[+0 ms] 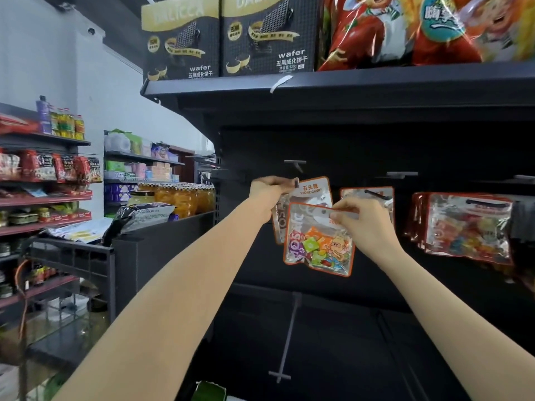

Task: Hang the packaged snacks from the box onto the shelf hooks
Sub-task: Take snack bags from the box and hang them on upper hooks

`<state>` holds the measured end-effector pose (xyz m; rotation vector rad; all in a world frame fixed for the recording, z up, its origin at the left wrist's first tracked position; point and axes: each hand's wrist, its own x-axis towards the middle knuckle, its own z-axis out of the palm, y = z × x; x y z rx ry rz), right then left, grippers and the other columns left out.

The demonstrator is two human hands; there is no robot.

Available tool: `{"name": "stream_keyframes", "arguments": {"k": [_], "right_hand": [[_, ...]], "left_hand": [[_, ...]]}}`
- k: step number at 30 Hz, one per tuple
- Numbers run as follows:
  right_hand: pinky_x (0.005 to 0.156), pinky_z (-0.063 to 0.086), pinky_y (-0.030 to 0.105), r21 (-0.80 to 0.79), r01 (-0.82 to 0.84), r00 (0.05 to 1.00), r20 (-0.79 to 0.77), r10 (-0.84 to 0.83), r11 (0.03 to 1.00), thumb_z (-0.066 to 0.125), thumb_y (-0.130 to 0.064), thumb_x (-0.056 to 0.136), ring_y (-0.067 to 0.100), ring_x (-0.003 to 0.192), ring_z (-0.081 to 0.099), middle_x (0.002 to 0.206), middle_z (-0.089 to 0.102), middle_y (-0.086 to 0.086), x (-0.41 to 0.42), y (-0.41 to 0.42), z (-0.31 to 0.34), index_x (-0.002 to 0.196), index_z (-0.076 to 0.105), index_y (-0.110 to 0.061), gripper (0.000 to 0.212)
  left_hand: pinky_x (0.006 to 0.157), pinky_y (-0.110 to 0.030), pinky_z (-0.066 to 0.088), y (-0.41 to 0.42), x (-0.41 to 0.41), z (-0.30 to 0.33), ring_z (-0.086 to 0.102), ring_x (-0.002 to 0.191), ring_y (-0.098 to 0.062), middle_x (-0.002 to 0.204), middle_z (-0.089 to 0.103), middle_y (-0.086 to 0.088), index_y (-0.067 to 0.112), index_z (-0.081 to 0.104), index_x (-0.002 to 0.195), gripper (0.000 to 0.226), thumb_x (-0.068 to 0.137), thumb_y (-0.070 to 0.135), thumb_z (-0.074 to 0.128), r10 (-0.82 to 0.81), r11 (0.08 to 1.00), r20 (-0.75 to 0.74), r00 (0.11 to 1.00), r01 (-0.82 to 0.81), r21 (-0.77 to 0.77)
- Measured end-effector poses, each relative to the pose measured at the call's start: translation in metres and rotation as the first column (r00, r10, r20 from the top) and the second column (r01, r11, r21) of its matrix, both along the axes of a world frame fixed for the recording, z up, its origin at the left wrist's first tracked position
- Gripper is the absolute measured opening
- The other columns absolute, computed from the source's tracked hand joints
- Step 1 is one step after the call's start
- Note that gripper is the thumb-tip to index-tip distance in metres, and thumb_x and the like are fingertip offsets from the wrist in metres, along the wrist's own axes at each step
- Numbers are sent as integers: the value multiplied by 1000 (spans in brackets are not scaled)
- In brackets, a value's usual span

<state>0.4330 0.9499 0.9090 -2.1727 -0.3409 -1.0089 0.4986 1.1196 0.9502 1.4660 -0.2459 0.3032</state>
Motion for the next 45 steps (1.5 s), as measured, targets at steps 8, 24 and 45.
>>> {"name": "stream_keyframes", "arguments": {"k": [8,24,45], "right_hand": [[68,48,26,-43,55,998,-1,-56,998,60,-16,91,9,85,57,108,65,2,29,-8,9,112,66,-13,22],[77,53,30,50,14,994,106,-19,999,61,-13,91,5,87,59,92,59,-10,8,-14,4,105,69,-12,16],[67,38,6,220,142,953,235,-193,965,60,-16,92,-1,80,54,83,60,-14,-32,-70,-1,93,66,-18,7]], "left_hand": [[85,-43,56,-13,45,0,68,89,-26,85,73,-4,25,71,62,18,72,11,76,142,985,163,976,-156,75],[71,-14,45,-7,-7,-56,60,87,-13,93,65,0,8,59,100,22,99,22,43,201,923,466,862,-325,204],[82,-47,53,-101,-54,-52,67,87,-25,92,69,-13,20,51,76,21,91,33,58,-13,974,363,932,-70,214]]}}
